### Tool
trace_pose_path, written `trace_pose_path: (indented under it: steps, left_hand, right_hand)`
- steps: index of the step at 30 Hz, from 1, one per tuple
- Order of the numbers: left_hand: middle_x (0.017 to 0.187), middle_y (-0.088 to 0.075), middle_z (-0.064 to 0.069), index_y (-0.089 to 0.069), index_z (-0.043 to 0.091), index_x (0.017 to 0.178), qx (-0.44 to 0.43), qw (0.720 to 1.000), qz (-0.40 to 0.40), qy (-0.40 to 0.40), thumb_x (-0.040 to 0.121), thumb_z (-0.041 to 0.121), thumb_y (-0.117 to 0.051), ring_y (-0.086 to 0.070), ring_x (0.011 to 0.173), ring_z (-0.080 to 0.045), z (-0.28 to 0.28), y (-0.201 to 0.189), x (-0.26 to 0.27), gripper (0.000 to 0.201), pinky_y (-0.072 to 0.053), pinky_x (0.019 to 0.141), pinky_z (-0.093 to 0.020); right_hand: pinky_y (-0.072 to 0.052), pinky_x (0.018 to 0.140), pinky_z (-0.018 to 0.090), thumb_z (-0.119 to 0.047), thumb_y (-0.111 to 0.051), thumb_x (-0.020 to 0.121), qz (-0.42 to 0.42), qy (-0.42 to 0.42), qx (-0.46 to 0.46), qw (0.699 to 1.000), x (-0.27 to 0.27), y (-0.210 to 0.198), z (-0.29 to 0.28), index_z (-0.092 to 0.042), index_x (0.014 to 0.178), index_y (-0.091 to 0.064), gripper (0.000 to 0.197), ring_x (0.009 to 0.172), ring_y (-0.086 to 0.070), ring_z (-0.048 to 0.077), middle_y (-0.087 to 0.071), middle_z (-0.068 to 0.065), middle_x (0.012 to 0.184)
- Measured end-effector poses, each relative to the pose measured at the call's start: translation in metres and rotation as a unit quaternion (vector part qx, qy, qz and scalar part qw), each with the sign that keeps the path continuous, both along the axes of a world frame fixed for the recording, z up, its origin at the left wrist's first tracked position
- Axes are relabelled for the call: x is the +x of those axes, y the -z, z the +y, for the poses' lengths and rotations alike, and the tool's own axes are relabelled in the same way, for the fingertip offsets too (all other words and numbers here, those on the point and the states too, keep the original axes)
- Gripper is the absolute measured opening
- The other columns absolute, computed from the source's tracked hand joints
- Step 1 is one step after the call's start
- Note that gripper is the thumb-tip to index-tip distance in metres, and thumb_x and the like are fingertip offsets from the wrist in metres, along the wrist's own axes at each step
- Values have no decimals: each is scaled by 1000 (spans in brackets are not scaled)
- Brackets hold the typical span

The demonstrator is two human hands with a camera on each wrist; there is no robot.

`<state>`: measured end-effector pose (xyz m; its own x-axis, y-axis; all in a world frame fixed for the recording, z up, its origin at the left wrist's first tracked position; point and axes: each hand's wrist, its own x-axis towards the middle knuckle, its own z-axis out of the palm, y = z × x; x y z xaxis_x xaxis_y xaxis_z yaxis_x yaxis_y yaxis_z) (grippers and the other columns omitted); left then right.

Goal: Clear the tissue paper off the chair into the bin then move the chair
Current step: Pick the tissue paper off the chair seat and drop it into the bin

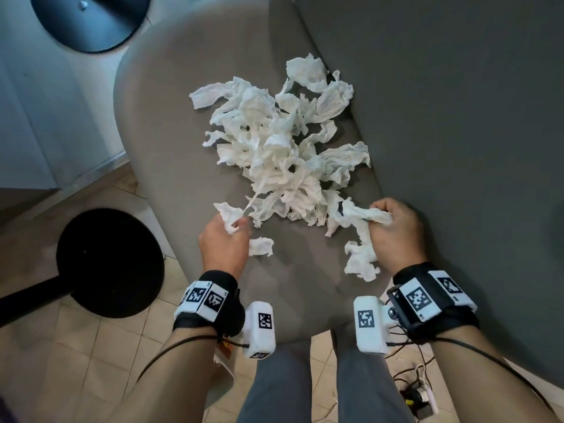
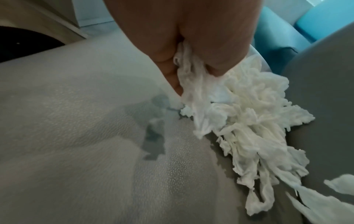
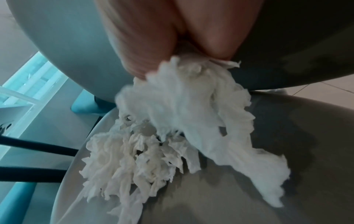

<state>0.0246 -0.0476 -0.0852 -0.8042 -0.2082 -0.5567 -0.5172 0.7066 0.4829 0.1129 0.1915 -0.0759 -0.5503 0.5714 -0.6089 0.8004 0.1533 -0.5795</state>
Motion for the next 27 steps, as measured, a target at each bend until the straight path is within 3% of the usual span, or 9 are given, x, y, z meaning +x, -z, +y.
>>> trace_pose_path:
  steps: [3,6,9,11,15,19,21,23,27]
  left_hand:
    - [83,-71,3,-60,28,80,5,999,-3,-35,81,8,-50,-66,84,-26,-4,-7,5,22,-57,81,-43]
    - [86,-67,9,-54,33,89,24,999,-25,-33,82,19,-54,-63,93,-28,0,-7,5,16,-54,86,-41]
    - [94,-66,9,-51,36,107,28,998,-48,30,83,32,-60,-62,95,-23,10,0,2,25,-49,83,-33]
    - [103,-69,5,-52,32,117,11,994,-49,95,86,36,-62,-63,97,-23,17,10,0,33,-50,85,-33]
    - [101,-71,-2,-64,20,108,-21,988,-70,138,87,42,-60,-64,96,-26,22,24,-2,30,-51,84,-35]
    - [89,-67,-5,-61,16,84,-2,997,-64,53,87,37,-57,-59,83,-24,14,11,2,22,-41,72,-30]
    - [83,-69,-6,-61,18,78,27,998,-53,-9,83,30,-61,-62,76,-21,5,3,8,13,-47,69,-31]
    - [79,-71,-9,-67,16,82,70,993,-52,-85,82,18,-62,-66,63,-18,-4,-3,15,5,-55,61,-32]
    - [82,-71,-2,-64,28,82,86,990,-47,-105,84,-3,-52,-63,68,-17,-19,-12,23,33,-49,55,-22]
  right_hand:
    - [-39,51,19,1,-52,81,6,17,-21,1000,-4,-1,-3,-19,77,-61,22,60,-49,14,-60,-1,73]
    - [-40,56,25,-18,-60,83,-4,26,-61,998,-10,4,-12,-25,86,-60,8,61,-51,16,-59,-7,69]
    - [-48,77,30,-45,-67,73,-37,-57,-26,997,-13,20,-21,-36,108,-55,37,89,-59,16,-62,-8,101]
    - [-46,82,31,-52,-69,73,-61,-111,-3,992,-15,29,-26,-37,116,-53,48,100,-57,18,-60,-4,114]
    - [-39,65,30,-39,-61,83,-89,-157,53,982,-18,35,-30,-23,91,-58,18,82,-56,29,-66,7,97]
    - [-44,60,31,-34,-53,81,-88,-66,-1,994,-20,23,-23,-14,78,-58,21,70,-56,26,-63,1,73]
    - [-40,54,29,-31,-54,85,-74,-12,-13,997,-18,15,-19,-8,65,-56,30,63,-53,25,-58,1,62]
    - [-40,55,29,-35,-57,86,-62,50,-23,997,-14,9,-14,-9,59,-56,38,57,-53,22,-57,0,57]
    - [-46,66,28,-33,-62,89,-55,115,-42,991,-12,7,-13,-11,64,-60,34,61,-58,16,-62,-3,65]
